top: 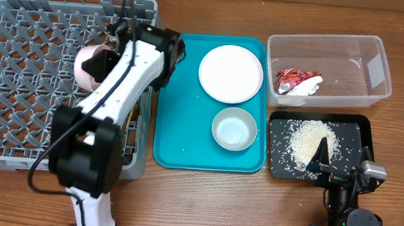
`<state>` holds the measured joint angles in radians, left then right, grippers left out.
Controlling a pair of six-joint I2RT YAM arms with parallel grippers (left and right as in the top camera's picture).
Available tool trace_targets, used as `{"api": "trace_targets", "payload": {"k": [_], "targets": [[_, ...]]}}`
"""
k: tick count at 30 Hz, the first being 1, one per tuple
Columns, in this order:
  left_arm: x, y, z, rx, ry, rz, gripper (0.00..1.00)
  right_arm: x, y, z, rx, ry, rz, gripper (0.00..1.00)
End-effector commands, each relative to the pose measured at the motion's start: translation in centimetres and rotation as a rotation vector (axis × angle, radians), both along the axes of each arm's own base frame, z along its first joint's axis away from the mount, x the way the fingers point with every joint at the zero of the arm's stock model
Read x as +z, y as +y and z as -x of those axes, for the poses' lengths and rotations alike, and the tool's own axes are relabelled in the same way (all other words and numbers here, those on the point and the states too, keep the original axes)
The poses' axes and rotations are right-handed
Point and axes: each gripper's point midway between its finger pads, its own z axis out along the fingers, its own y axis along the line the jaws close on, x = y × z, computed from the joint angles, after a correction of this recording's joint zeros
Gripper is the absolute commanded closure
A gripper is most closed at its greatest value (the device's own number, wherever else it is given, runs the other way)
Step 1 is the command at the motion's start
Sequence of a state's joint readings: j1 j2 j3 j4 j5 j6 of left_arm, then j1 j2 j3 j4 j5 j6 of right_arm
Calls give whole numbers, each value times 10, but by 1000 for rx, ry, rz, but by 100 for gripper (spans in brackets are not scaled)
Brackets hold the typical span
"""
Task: Sort waste into correct bins and load items into the dishwasher
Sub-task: 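Place the small plate upright in the dish rack, then grasp the grey bowl on the tray with the left gripper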
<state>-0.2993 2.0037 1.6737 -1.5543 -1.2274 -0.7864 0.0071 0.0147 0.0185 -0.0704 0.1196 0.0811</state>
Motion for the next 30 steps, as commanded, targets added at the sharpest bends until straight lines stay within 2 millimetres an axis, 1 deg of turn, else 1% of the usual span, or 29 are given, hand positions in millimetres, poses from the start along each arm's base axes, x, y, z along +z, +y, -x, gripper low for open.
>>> {"api": "trace_targets", "payload": {"k": [1,7,11,14,15,16,17,20,22,24,27,29,30], "targets": [[-10,-1,-9,-11,-4,-56,96,-1,-2,0,-13,-6,3,0],[-41,-9,-9,17,33,30,96,-1,-2,0,-13,-6,3,0],[-54,-24,-7,16,39,106,95,-1,-2,0,-13,-6,3,0],[-53,-38,-7,-25,47,96,80,-1,-2,0,-13,-6,3,0],[-52,-41,-7,-37,52,91,72,-1,-2,0,-13,-6,3,0],[-51,-44,-7,-47,56,88,66,-1,-2,0,-13,-6,3,0],[-51,-46,-7,-53,61,85,63,-1,-2,0,-13,-6,3,0],[-47,-55,-5,-74,77,82,58,-1,-2,0,-13,-6,3,0],[-42,-60,-4,-78,80,88,55,-1,-2,0,-13,-6,3,0],[-35,-64,-2,-72,63,97,49,-1,-2,0,-13,-6,3,0],[-22,-74,0,-54,11,139,31,-1,-2,0,-13,-6,3,0],[-18,-88,-1,-48,-19,213,20,-1,-2,0,-13,-6,3,0],[-18,-98,-2,-44,-31,271,17,-1,-2,0,-13,-6,3,0]]}}
